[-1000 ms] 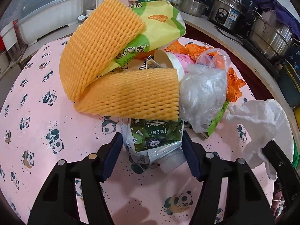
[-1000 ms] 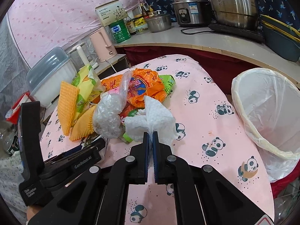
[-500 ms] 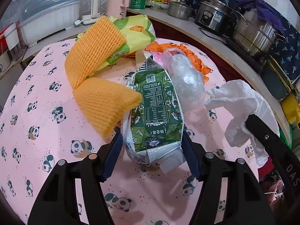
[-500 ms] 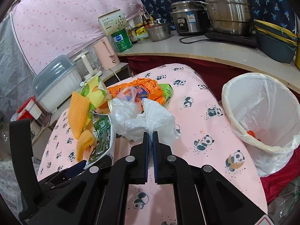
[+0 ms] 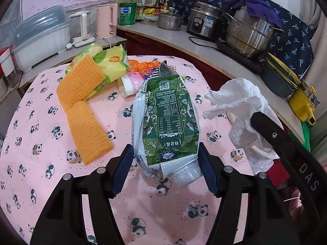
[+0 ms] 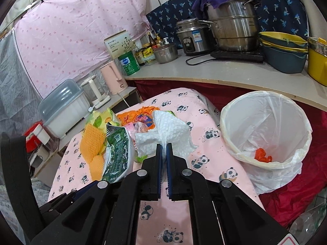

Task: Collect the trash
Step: 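Drop the tissue into the bin with the right gripper while the left drops the green wrapper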

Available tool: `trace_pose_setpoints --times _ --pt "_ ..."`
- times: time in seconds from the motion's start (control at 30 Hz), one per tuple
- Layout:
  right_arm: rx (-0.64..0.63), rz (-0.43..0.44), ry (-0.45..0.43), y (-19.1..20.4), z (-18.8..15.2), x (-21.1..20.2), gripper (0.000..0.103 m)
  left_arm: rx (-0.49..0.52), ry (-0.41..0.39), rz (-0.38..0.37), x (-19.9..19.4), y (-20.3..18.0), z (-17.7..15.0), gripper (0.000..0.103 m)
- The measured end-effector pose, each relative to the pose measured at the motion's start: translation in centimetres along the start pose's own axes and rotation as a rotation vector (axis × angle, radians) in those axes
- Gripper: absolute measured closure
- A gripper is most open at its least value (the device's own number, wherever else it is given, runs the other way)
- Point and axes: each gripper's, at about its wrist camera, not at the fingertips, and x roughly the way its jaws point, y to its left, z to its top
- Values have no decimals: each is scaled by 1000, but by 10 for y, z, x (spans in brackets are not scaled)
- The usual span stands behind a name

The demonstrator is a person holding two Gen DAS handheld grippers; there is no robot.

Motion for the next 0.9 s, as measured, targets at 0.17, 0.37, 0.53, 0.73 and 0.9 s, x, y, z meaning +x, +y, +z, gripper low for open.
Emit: trace_pose_setpoints --times 0.17,0.37,0.53,0.73,0.9 --pt "23 -11 -22 -17 5 -14 98 38 -5 -20 -6 -27 -1 43" --pt "56 -12 -53 -39 13 -30 98 67 -25 -44 -15 -53 -1 43" --pt "77 -35 -83 -60 21 -42 98 99 -23 -64 -12 -79 1 43" --pt "115 -80 -97 -94 29 -46 98 154 -5 -109 0 -117 5 43" --pt "152 -135 -110 -130 38 -45 98 216 27 -176 18 -151 9 43"
